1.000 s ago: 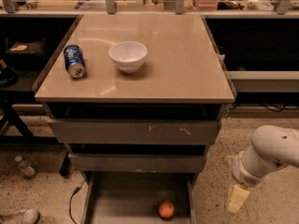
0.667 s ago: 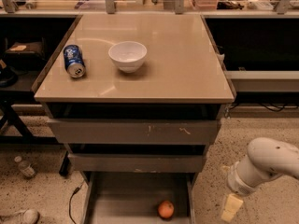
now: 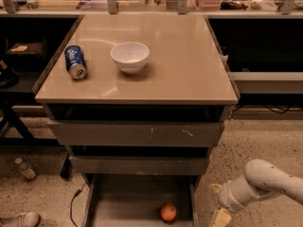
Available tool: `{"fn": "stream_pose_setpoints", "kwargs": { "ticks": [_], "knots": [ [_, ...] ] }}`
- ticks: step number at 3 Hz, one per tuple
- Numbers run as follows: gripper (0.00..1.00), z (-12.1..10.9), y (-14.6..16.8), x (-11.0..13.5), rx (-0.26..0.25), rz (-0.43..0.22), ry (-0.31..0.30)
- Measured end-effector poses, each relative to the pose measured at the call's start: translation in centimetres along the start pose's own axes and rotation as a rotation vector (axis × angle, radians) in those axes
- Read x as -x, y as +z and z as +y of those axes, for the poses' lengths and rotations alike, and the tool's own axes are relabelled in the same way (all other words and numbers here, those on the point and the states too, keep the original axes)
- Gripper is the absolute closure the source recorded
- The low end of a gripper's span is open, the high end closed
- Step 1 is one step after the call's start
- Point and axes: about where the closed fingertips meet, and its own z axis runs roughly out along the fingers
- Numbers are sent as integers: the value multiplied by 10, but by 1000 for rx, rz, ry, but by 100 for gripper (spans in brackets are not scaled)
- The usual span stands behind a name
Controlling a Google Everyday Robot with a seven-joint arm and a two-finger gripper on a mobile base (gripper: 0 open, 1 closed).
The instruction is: Pick orange from bottom drawer and place on counter
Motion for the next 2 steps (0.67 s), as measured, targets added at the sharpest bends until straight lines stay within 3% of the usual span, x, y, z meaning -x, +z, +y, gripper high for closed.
{"fn": "stream_pose_setpoints", "kwargs": {
  "ticks": [2],
  "knots": [
    [0,3,28,-2,23,-36,6]
  ]
}}
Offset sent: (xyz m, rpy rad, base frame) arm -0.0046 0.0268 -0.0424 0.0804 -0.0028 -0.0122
